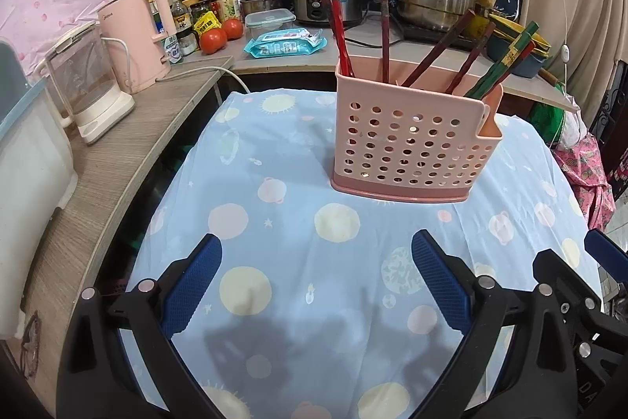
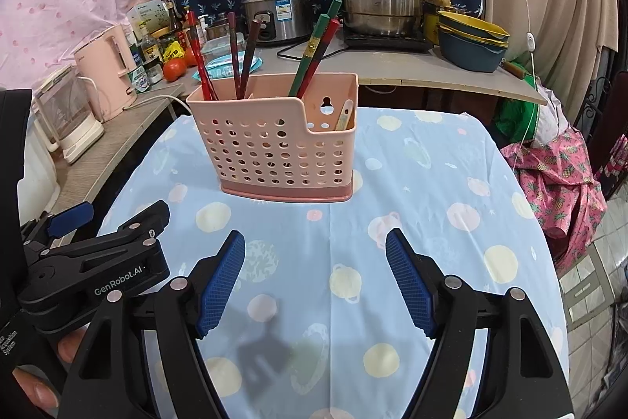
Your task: Organize utensils
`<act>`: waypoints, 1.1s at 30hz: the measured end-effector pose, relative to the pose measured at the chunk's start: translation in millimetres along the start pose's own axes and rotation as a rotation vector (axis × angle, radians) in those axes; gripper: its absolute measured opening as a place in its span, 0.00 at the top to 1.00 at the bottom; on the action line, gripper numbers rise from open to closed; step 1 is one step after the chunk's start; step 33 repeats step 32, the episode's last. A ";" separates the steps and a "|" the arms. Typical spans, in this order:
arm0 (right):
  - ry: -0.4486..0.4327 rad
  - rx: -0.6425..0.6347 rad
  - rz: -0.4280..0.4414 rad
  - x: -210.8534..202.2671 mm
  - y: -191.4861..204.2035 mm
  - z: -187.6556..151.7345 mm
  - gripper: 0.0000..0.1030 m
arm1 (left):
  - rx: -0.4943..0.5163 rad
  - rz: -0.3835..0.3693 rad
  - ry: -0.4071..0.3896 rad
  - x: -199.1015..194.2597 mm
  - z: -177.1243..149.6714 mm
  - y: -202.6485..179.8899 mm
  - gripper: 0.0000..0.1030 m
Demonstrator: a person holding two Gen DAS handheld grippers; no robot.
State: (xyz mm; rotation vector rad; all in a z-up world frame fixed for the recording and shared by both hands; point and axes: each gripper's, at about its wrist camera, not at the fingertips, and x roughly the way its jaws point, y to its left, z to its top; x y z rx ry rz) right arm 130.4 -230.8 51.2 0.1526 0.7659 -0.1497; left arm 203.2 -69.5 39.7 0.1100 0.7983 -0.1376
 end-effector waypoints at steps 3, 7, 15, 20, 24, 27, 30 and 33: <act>0.001 -0.001 0.001 0.3 -0.3 0.0 0.31 | 0.004 0.007 -0.003 -0.2 -0.2 -0.3 0.10; 0.003 -0.003 0.000 0.5 -0.4 -0.9 0.31 | 0.005 0.007 -0.001 -0.5 -0.5 0.1 0.10; 0.003 0.005 -0.002 0.4 -1.7 -2.5 0.30 | 0.004 0.006 0.006 1.0 -1.1 0.9 0.10; 0.004 0.014 0.001 1.2 -3.5 -2.1 0.30 | 0.009 0.003 0.010 2.0 -0.8 0.8 0.10; 0.004 0.029 0.005 1.4 -6.3 -2.3 0.30 | 0.009 0.003 0.011 2.3 -1.1 0.7 0.10; 0.004 0.034 0.005 1.8 -7.9 -2.2 0.30 | 0.009 0.005 0.010 2.3 -1.3 1.0 0.10; -0.004 0.025 -0.004 1.1 -6.8 -2.2 0.26 | 0.005 0.007 0.009 2.1 -1.3 1.7 0.10; -0.009 0.019 -0.006 0.8 -6.3 -2.5 0.26 | 0.006 0.009 0.009 2.3 -1.2 1.9 0.10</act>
